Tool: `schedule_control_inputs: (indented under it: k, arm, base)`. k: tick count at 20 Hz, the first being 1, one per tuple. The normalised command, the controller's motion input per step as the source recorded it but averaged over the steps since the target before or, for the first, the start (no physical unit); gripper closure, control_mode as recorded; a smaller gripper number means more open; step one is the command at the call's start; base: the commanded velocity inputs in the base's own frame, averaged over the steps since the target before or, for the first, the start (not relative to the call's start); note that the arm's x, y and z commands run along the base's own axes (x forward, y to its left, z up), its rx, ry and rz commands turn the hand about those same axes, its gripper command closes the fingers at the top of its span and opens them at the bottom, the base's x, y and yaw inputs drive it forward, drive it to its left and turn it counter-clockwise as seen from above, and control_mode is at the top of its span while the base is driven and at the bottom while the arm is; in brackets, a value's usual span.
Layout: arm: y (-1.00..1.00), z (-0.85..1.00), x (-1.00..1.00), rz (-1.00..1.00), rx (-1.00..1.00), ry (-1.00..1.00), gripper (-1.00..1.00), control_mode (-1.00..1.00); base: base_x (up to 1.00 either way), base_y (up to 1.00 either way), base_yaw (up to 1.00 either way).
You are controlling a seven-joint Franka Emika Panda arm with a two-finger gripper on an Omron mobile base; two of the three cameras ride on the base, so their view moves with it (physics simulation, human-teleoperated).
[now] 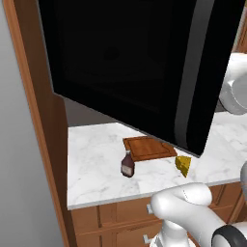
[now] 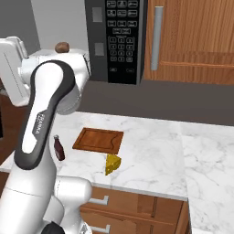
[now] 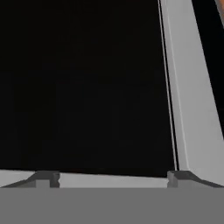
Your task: Retrieve the reheated potato from the microwave, then place the potato, cheese, and condiment on the cutting board.
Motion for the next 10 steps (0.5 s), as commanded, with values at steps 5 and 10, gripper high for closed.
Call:
schedule_control_inputs:
  k: [5, 10]
  arm:
    - [0.65, -0.05, -0.22, 0.07, 0.0, 0.01, -1.0, -1.0]
    - [0.62, -0.08, -0.01, 0.01, 0.01, 0.04, -1.0, -1.0]
  base:
    - [0.0, 0.0, 0.0]
    - [0.0, 0.0, 0.0]
